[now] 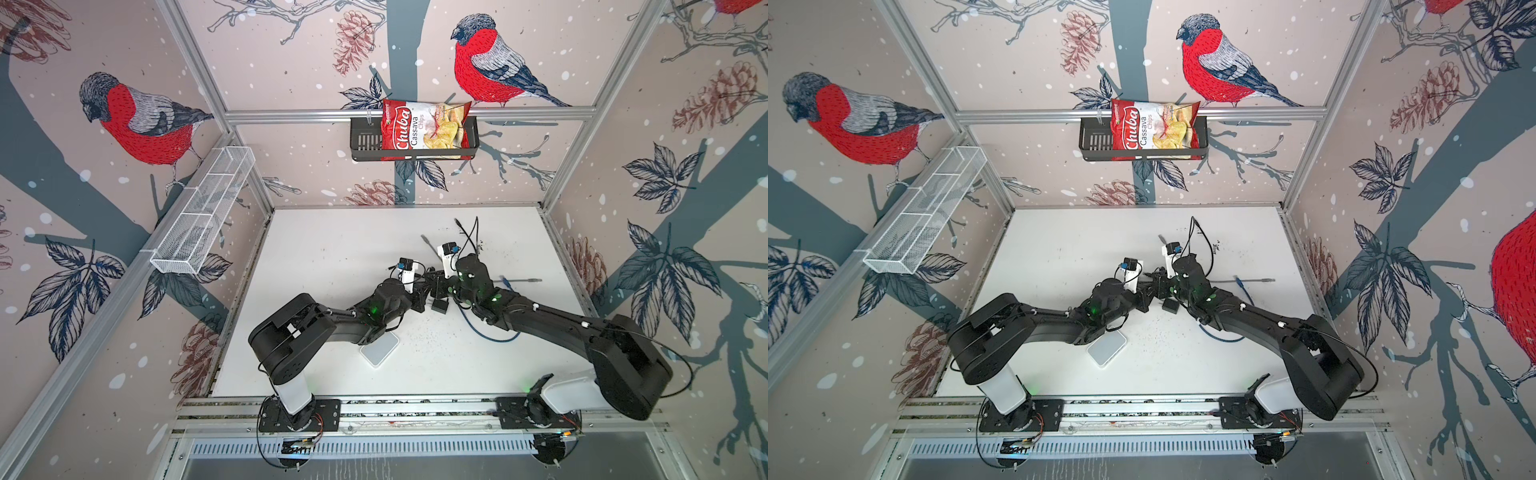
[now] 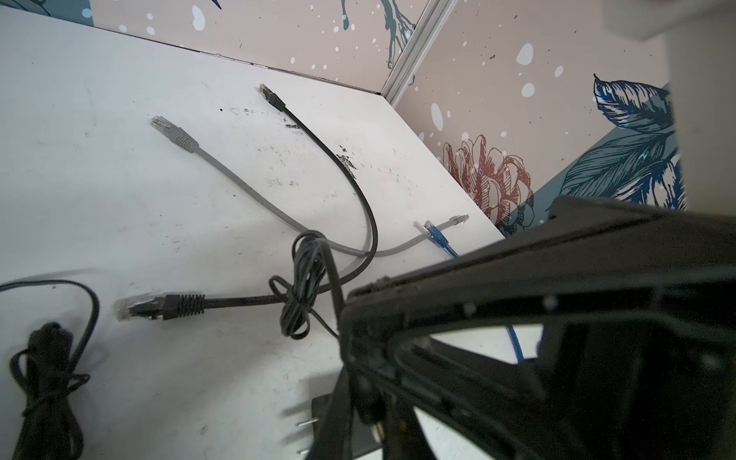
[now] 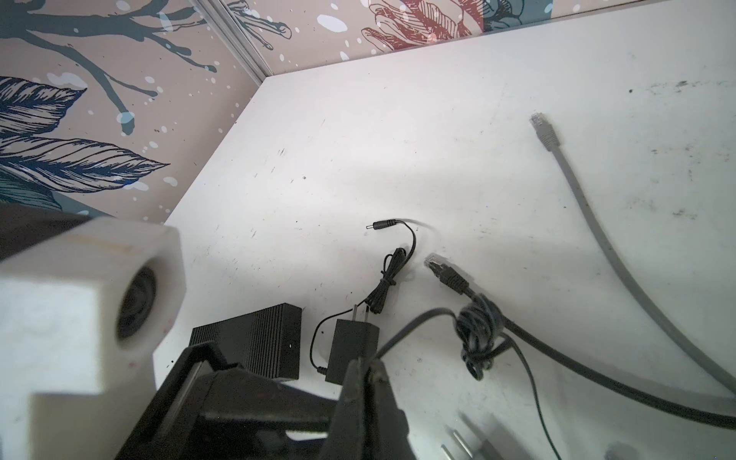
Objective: Insert the plug into the switch port
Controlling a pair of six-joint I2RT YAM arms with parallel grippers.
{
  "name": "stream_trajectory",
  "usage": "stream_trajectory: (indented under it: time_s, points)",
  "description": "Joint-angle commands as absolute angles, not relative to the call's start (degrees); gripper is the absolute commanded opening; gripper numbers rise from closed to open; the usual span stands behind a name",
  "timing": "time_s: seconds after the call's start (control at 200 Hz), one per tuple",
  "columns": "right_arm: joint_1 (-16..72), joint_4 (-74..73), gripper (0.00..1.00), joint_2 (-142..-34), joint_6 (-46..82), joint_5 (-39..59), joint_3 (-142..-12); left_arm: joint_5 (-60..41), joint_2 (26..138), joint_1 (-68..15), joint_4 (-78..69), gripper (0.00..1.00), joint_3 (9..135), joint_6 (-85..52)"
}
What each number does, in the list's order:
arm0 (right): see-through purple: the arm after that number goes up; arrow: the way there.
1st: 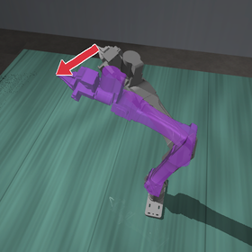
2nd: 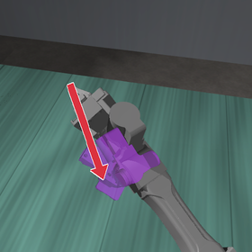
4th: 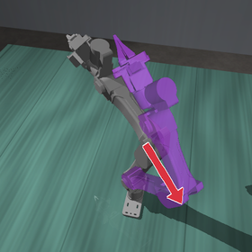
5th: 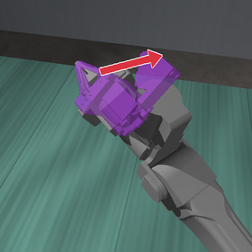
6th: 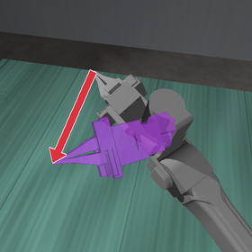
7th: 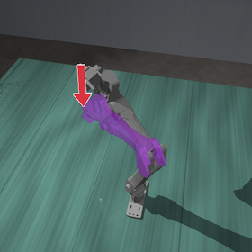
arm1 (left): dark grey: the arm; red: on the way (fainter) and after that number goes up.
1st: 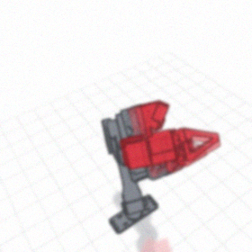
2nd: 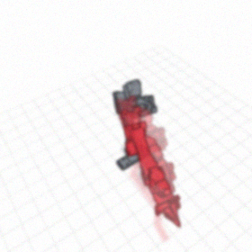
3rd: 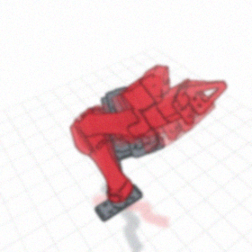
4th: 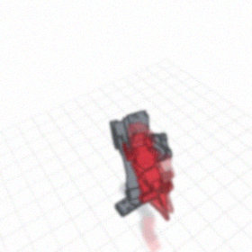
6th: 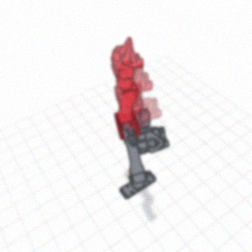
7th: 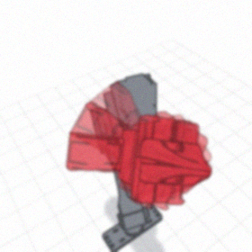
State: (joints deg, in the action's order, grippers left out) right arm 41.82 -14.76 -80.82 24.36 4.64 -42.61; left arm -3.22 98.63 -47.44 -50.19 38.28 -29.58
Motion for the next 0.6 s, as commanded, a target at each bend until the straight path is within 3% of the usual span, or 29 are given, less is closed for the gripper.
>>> stream_trajectory:
  time_s: [0.0, 0.255, 0.595]
  points:
    - [41.8, -16.1, 0.02, -80.5, 25.0, 4.8, -42.4, -3.1, 98.7, -47.4, -52.5, 0.1, 38.7, -29.0]
    - [41.8, -15.8, 0.03, -80.4, 24.7, 4.7, -42.3, -2.9, 98.5, -47.4, -51.4, 0.0, 38.8, -28.0]
    - [38.6, -11.3, 0.16, -77.4, 17.6, 7.6, -42.5, -1.4, 95.0, -47.3, -40.3, 0.0, 40.5, -17.3]
